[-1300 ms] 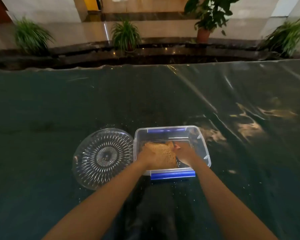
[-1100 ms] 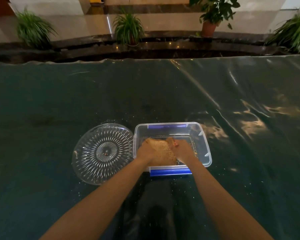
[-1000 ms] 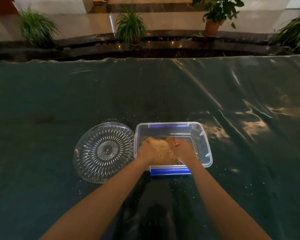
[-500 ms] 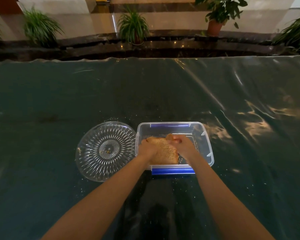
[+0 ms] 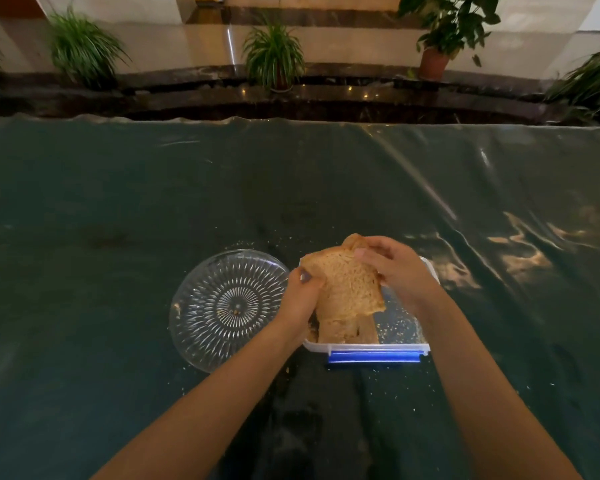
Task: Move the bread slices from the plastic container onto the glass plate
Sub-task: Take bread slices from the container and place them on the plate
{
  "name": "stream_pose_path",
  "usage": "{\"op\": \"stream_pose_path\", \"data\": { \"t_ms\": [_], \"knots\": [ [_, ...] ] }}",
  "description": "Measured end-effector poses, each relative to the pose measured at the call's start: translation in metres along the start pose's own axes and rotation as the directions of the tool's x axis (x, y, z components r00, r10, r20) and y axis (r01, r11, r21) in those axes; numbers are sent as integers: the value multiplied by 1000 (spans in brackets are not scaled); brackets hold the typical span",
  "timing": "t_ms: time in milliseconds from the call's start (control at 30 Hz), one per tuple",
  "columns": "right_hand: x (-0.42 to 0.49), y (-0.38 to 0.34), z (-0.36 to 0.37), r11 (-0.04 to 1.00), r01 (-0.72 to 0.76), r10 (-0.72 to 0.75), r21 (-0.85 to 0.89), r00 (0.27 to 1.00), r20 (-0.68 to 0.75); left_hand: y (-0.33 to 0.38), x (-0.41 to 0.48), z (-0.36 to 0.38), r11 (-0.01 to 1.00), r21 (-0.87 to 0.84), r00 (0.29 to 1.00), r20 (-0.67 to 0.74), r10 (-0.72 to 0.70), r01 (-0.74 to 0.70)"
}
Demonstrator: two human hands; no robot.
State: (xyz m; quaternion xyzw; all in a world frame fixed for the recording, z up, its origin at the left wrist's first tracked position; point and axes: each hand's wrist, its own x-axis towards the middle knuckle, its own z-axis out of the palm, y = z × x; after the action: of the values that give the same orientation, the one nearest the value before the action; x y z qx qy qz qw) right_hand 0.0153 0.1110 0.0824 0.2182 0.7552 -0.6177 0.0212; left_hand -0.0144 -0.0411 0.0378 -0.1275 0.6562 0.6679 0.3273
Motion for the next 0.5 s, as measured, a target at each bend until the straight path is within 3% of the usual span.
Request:
{"op": "stream_pose_path", "data": {
  "t_ms": [133,300,500],
  "knots": [
    [11,-12,22,999,-23,25,43,999,-41,12,-6,-28,998,20,996,-56,68,-67],
    [37,-17,81,991,-131,130,41,991,29,23,6,-81,989,77,968,-210,137,-123],
    [70,-6,160,976,-195,199,-92,979,37,23,39,-140,985,170,938,-343,45,14]
  ]
}}
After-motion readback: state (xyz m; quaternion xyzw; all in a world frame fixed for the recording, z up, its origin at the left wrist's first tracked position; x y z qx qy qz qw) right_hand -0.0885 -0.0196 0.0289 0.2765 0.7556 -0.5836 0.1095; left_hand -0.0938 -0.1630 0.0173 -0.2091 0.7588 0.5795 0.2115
